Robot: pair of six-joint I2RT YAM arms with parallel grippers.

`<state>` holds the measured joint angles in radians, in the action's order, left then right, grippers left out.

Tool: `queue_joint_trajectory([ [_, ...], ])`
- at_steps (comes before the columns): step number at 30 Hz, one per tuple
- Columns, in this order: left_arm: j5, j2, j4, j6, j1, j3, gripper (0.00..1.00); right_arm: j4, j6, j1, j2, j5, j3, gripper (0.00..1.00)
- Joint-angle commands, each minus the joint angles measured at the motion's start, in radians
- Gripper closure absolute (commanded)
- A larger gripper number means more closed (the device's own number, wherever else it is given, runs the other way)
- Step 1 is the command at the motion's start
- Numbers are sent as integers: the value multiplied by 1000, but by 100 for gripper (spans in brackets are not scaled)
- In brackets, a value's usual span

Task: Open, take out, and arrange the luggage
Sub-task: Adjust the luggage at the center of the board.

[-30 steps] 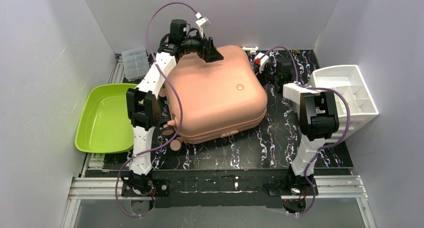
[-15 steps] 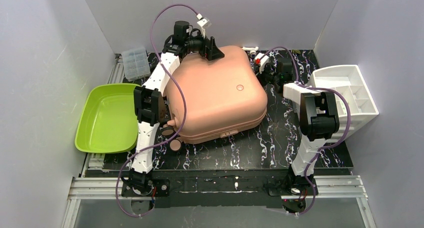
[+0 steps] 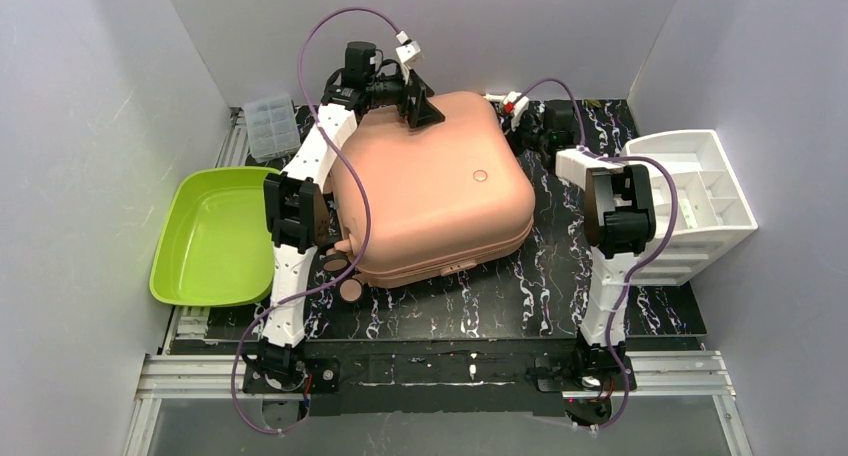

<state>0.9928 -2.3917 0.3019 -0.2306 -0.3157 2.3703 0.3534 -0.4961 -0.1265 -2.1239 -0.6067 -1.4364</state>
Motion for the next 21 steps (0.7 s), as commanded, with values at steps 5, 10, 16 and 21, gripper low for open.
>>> queue_joint_trajectory([
  [5,204,-72,593,-190,-179,-184,18,-154,-50,8,-146,29,-184,99],
  [10,214,-64,640,-214,-200,-193,20,-173,-51,8,-163,-110,-220,99],
  [16,162,20,613,-159,-168,-169,2,-130,-125,8,-45,-186,-62,99],
  [21,119,194,395,79,-81,-257,2,-169,-177,8,7,-185,7,99],
])
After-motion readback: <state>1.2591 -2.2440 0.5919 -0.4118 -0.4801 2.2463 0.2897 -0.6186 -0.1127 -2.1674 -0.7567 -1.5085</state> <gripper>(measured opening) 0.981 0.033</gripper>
